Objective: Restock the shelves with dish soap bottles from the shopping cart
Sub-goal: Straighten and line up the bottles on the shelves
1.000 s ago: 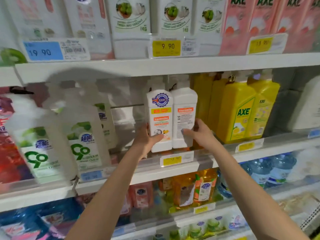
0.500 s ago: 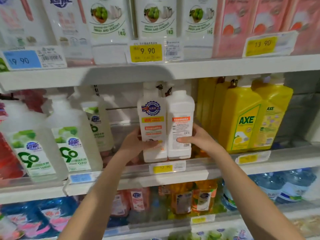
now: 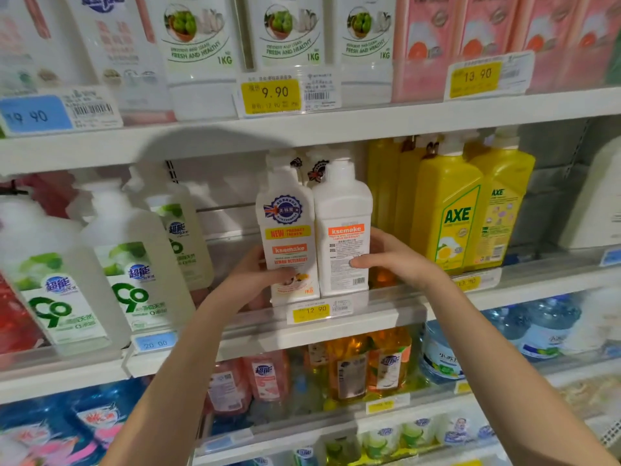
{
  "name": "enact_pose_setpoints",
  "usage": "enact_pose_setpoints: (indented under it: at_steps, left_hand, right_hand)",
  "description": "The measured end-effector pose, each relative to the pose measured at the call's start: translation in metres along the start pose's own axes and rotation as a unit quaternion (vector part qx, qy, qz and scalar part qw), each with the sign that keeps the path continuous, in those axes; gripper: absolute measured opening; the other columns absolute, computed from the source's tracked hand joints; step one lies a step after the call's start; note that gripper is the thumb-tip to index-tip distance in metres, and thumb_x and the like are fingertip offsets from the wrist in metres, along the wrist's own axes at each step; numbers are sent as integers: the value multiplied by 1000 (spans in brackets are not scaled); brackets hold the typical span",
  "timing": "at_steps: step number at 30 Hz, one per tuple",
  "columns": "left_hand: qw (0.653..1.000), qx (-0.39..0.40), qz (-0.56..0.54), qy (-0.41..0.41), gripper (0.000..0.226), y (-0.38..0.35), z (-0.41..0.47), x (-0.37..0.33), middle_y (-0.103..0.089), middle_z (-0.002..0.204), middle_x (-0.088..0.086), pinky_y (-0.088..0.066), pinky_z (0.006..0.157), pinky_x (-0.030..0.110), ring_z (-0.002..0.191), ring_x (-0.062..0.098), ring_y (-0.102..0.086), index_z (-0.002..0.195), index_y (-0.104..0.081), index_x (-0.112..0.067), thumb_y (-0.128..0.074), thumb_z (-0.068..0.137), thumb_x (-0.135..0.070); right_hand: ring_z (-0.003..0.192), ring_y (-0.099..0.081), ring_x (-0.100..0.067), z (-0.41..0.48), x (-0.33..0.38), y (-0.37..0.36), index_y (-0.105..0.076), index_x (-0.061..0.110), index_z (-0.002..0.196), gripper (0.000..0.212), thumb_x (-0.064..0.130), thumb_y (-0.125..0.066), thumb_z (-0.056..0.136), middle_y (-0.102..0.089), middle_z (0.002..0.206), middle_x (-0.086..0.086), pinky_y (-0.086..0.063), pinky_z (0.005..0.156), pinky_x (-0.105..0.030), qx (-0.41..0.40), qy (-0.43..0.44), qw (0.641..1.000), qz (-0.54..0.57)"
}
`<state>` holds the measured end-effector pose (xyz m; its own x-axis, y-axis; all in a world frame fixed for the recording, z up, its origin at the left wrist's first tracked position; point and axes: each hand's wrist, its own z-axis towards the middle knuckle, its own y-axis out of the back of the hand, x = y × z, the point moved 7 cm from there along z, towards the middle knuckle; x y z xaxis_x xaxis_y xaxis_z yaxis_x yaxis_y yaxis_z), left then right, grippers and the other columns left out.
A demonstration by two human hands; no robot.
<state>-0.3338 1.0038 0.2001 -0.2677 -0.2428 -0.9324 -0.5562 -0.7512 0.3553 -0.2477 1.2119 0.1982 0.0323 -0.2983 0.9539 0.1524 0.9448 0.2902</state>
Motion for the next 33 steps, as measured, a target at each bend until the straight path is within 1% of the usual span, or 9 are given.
enact_pose_setpoints:
  at_steps: [4, 6, 12, 15, 18, 21, 24, 28, 33]
  left_hand:
    - [1000, -17, -19, -14, 46, 1, -1, -3, -67, 96, -9, -55, 69, 22, 86, 2, -64, 119, -55, -17, -75, 77, -9]
    - [999, -27, -23, -15, 46, 2, 0, 0, -65, 96, -12, -55, 71, 24, 86, 2, -62, 116, -55, -20, -76, 76, -9]
    - [998, -41, -40, -24, 46, 2, 0, 3, -66, 98, -9, -51, 66, 16, 89, 4, -63, 115, -56, -18, -77, 75, -8]
    - [998, -40, -42, -27, 48, 2, 1, 5, -67, 98, -10, -51, 66, 14, 90, 3, -63, 117, -56, -17, -78, 75, -8]
    - [998, -32, -46, -31, 49, 3, 2, 6, -67, 100, -10, -51, 61, 10, 90, 1, -63, 117, -56, -16, -78, 74, -8]
    - [998, -27, -47, -31, 53, 4, 3, 9, -69, 104, -7, -52, 63, 11, 93, 4, -65, 120, -56, -13, -80, 72, -11]
    - [998, -28, -37, -32, 57, 4, 6, 11, -69, 105, -8, -52, 65, 13, 97, 7, -66, 121, -56, -13, -82, 70, -15]
    - [998, -42, -25, -32, 55, 4, 8, 13, -67, 96, -15, -49, 59, 9, 86, -3, -63, 120, -57, -15, -82, 70, -15]
    - [998, -61, -6, -26, 58, 5, 11, 19, -67, 100, -16, -51, 79, 22, 94, 2, -62, 121, -57, -18, -83, 69, -21]
  right_hand:
    - [113, -60, -16, 1, -6, 5, -50, 23, 126, 73, 30, -86, 63, -65, 119, 7, -47, 100, -42, -80, -9, 997, -18]
    - [110, -60, -16, -3, -7, 8, -48, 20, 123, 71, 26, -87, 64, -63, 116, 6, -50, 93, -34, -147, -18, 988, -35]
    - [113, -48, -23, -21, 7, -15, -43, 9, 120, 94, 63, -80, 53, -50, 120, -6, -48, 89, -45, -354, -55, 906, -227]
    - [113, -47, -24, -21, 8, -20, -46, 10, 123, 86, 67, -71, 64, -48, 122, -7, -47, 90, -41, -329, -39, 908, -256]
    - [112, -55, -16, -16, 9, -8, -46, 20, 128, 64, 44, -75, 76, -55, 125, 3, -46, 90, -31, -223, 7, 974, -37]
    - [115, -59, -14, 0, 10, 1, -44, 26, 133, 68, 33, -77, 74, -61, 125, 9, -46, 100, -39, -101, 6, 993, 55]
    - [112, -62, -15, 12, 15, 2, -47, 25, 133, 68, 22, -77, 73, -65, 123, 6, -47, 100, -43, -57, 4, 995, 76]
    - [111, -62, -15, 12, 14, 4, -48, 21, 129, 78, 29, -85, 61, -64, 121, 6, -50, 95, -38, -105, 0, 994, 43]
    - [95, -59, -11, -6, 15, 7, -46, 21, 108, 72, 41, -90, 54, -59, 103, 7, -51, 78, -30, -321, 12, 947, -13]
